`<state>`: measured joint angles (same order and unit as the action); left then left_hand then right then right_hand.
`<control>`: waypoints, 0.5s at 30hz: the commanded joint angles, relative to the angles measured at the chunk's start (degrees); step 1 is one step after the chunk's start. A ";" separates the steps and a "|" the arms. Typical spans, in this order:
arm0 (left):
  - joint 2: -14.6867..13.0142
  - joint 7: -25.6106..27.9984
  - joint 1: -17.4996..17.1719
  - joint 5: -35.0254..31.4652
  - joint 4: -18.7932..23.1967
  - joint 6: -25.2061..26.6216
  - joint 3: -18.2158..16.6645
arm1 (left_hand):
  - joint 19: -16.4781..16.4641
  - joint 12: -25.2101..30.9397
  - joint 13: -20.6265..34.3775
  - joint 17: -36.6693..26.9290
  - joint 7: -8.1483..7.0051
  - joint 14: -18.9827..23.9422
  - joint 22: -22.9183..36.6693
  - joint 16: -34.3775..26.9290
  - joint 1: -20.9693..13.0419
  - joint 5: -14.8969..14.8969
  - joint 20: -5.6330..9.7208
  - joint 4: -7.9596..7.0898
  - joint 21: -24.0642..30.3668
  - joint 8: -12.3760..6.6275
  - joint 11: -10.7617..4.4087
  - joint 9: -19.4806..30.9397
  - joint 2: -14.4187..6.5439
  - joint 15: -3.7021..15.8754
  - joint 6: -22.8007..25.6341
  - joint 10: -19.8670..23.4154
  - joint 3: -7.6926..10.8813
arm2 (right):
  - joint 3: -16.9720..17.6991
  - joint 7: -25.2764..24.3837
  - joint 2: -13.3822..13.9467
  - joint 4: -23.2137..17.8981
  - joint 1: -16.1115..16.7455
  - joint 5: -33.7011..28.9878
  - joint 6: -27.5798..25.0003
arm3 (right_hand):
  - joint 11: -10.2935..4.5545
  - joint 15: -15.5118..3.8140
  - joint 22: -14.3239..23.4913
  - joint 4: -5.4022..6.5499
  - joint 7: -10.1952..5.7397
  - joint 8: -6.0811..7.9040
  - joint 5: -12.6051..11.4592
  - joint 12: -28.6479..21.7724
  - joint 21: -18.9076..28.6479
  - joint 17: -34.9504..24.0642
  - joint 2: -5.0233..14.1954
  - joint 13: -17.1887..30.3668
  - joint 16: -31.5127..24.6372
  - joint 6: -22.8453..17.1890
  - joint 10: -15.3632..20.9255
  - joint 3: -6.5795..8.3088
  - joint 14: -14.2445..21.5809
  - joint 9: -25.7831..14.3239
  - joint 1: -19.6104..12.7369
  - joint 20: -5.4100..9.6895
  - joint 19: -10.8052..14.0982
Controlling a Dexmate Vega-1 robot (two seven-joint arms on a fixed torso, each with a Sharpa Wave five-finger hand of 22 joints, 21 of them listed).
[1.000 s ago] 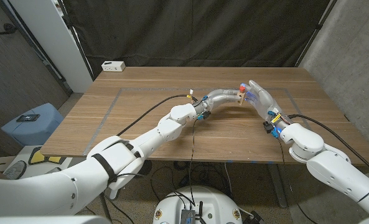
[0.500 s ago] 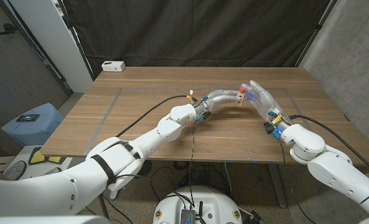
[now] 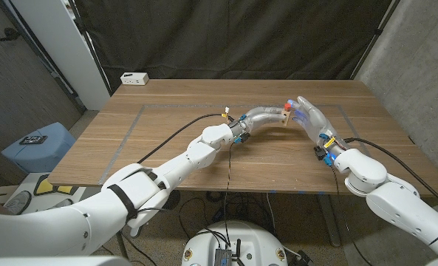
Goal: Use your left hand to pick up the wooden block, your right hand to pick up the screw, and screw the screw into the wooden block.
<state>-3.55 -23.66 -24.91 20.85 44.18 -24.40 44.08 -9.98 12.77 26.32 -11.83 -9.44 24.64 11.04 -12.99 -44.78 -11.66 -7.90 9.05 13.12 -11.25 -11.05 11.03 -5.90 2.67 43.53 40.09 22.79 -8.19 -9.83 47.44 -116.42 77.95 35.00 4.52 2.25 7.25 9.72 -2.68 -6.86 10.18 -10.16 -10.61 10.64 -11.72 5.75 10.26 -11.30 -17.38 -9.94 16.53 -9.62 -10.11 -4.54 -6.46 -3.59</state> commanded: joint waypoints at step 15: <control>-1.28 0.48 -1.05 0.30 2.58 1.13 -0.20 | -0.17 0.32 0.00 -0.11 0.83 0.37 0.31 -0.32 0.08 -0.35 -0.23 -0.24 0.32 -0.40 0.38 0.32 -0.54 1.40 1.48 0.24 0.21 | 0.32 -0.89 -0.62 -0.89 1.45 -0.34 0.25 | -0.35 -0.28 0.16 -0.12 -0.71 0.30 0.03 -0.38 0.49 -0.10 0.33 0.11 -0.36 -0.13 -4.94 0.70 -7.84 -0.01 0.08 -0.28 0.30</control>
<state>-4.35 -23.36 -25.57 20.95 45.85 -23.71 43.99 -9.97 12.77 26.32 -11.83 -9.44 24.64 11.04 -12.99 -44.77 -11.65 -7.88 9.12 13.12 -11.24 -11.05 11.08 -5.89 2.67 43.53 40.09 22.73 -8.07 -10.22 47.02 -116.88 78.84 34.91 4.75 2.25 7.26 9.73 -2.93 -7.26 10.16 -10.16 -10.60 10.86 -11.72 5.75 10.26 -11.30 -17.15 -9.94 16.78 -9.62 -10.10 -4.54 -6.46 -3.59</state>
